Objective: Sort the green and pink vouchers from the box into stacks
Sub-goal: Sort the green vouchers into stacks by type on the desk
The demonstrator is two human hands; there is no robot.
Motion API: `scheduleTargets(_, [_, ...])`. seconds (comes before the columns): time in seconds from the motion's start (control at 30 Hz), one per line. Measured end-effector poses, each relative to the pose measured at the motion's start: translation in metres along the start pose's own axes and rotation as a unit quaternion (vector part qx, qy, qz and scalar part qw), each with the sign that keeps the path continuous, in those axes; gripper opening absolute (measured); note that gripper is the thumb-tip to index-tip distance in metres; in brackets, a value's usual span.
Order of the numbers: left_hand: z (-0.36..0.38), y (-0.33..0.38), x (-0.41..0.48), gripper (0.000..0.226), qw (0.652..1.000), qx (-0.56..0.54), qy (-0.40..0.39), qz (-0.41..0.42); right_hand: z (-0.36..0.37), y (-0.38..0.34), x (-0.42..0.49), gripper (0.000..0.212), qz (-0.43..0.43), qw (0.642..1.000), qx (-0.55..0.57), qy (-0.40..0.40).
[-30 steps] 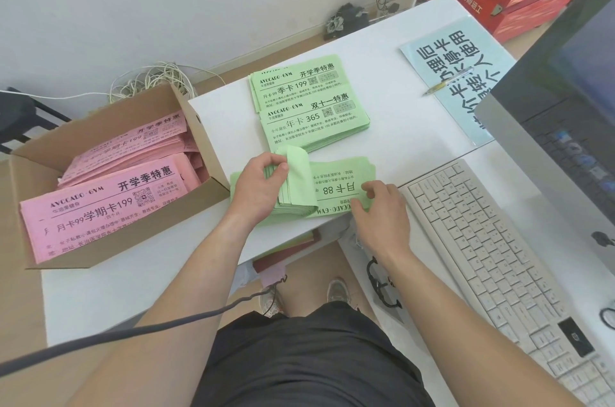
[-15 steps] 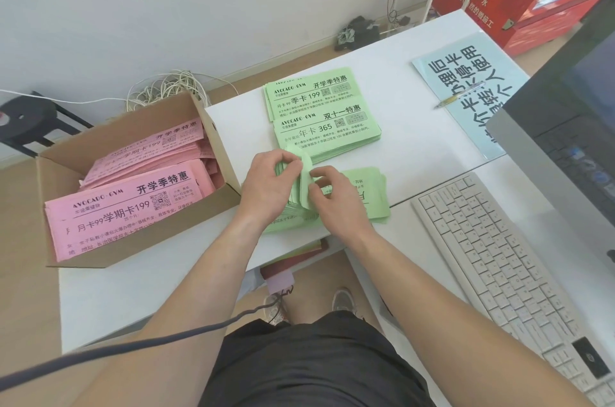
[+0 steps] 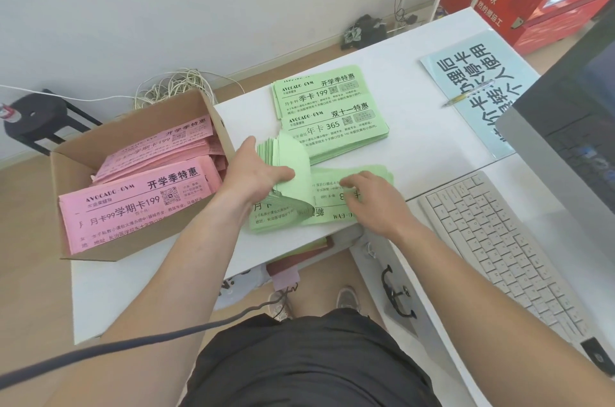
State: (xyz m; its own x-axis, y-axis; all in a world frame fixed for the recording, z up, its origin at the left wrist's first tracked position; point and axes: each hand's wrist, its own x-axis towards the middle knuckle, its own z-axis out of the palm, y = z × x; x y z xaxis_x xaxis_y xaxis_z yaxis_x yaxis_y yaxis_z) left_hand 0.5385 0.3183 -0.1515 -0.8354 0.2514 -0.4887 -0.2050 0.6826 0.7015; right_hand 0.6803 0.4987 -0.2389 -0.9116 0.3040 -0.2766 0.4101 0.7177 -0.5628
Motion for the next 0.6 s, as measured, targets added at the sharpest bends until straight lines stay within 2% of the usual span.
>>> scheduleTargets(0.1, [-0.019,0.008,0.001,0.097,0.999,0.009,0.023,0.023,0.005,0.008,-0.011,0.051,-0.042,0.993,-0.099,-0.049])
scheduleTargets(0.17, [-0.031,0.013,0.002,0.093,0.999,0.011,0.04,0.035,0.009,0.009,-0.015,0.057,-0.059,0.988,-0.132,-0.045])
scheduleTargets(0.3, [-0.048,0.019,0.0,0.096,0.998,0.004,0.059,0.037,0.017,0.012,-0.013,0.044,-0.092,0.978,-0.188,-0.015])
scheduleTargets(0.5, [-0.063,0.015,0.001,0.101,0.995,-0.008,0.095,0.04,0.02,0.019,-0.015,0.008,-0.167,0.964,-0.208,0.024])
scheduleTargets(0.6, [-0.067,0.016,-0.003,0.098,0.993,-0.015,0.107,0.039,0.022,0.018,-0.021,0.026,-0.196,0.947,-0.252,0.038])
